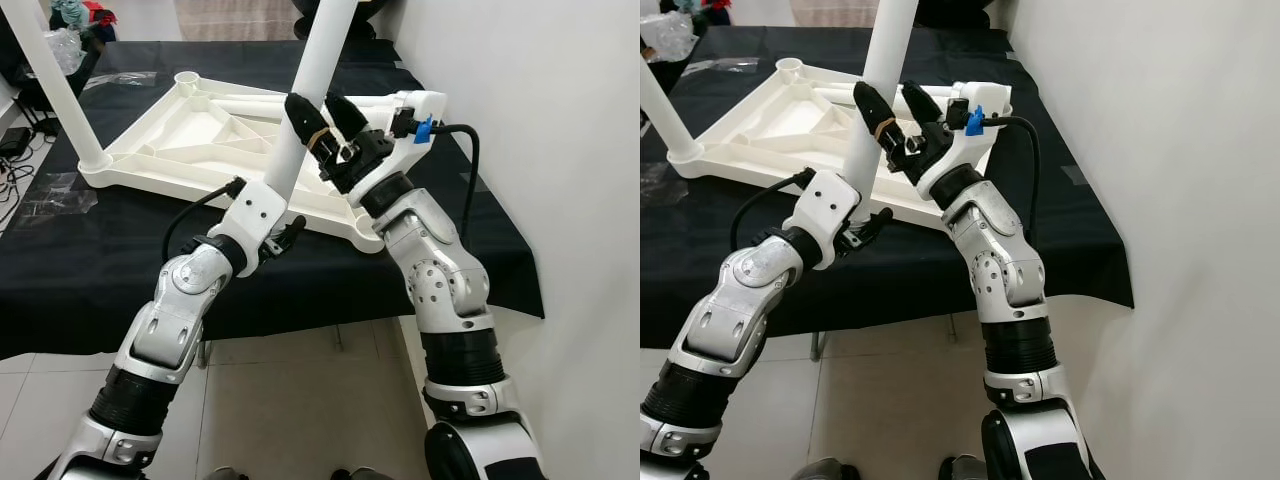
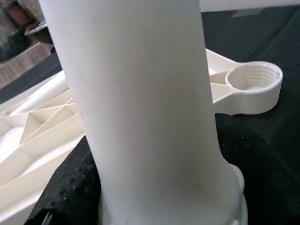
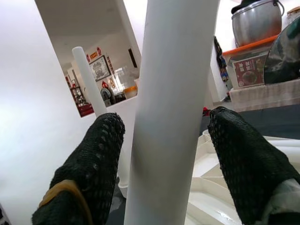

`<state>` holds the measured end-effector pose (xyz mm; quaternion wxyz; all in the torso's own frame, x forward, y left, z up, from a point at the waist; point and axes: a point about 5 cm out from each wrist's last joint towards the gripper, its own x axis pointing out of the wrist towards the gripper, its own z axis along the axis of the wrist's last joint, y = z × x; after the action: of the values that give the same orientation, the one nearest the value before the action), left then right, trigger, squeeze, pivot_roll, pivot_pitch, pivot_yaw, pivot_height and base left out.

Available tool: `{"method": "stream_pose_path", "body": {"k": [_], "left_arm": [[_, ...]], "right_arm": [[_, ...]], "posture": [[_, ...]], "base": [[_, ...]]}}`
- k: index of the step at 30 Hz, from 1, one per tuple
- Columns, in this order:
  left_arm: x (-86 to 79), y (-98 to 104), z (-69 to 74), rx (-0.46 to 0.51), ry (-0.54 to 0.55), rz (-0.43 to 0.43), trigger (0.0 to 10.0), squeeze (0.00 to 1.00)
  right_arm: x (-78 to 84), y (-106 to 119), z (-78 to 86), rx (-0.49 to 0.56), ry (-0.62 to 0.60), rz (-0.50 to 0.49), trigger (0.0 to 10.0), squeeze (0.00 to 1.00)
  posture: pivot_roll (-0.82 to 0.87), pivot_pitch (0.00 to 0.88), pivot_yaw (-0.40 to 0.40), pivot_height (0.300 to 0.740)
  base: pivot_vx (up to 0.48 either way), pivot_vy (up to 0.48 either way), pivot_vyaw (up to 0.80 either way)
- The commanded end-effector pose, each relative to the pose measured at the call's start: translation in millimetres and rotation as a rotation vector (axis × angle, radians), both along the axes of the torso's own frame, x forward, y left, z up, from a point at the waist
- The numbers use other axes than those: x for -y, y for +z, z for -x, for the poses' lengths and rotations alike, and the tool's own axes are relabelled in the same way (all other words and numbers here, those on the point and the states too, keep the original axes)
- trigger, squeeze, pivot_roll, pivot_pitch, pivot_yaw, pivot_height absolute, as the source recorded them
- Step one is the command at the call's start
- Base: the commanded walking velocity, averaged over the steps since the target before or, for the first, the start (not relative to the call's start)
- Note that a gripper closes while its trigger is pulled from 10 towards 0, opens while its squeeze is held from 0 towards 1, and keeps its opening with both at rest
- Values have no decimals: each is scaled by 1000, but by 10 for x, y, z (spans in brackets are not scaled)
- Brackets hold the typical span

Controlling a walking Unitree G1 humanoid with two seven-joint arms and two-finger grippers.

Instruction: Building children table

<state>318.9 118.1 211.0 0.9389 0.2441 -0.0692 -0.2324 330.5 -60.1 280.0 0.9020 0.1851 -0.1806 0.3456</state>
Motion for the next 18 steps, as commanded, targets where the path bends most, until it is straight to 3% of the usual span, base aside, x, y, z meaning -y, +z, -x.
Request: {"method": "stream_pose_path", "body": {"k": [1, 5, 8, 12, 18], "left_arm": [[0, -25, 4, 10, -26, -52, 10000, 0], [-16, -30, 0, 20, -37, -88, 10000, 0], [-13, -23, -22, 40, -66, -146, 10000, 0], [-2, -17, -27, 45, -74, -159, 10000, 0], [114, -23, -35, 87, -116, -200, 10000, 0]], "right_arm": [[-35, 10, -11, 0, 9, 25, 10000, 0], [-63, 8, -10, -6, 28, 34, 10000, 0], [-172, -33, 23, -34, 104, 55, 10000, 0], [-198, -42, 35, -39, 119, 58, 10000, 0], [-327, -102, 64, -108, 181, 32, 10000, 0]], "posture": [[10, 92, -67, 740], [11, 95, -65, 740], [13, 95, -66, 740], [13, 95, -66, 740], [14, 100, -63, 740]], "base": [[0, 0, 0], [0, 0, 0], [0, 0, 0], [0, 0, 0], [0, 0, 0]]}}
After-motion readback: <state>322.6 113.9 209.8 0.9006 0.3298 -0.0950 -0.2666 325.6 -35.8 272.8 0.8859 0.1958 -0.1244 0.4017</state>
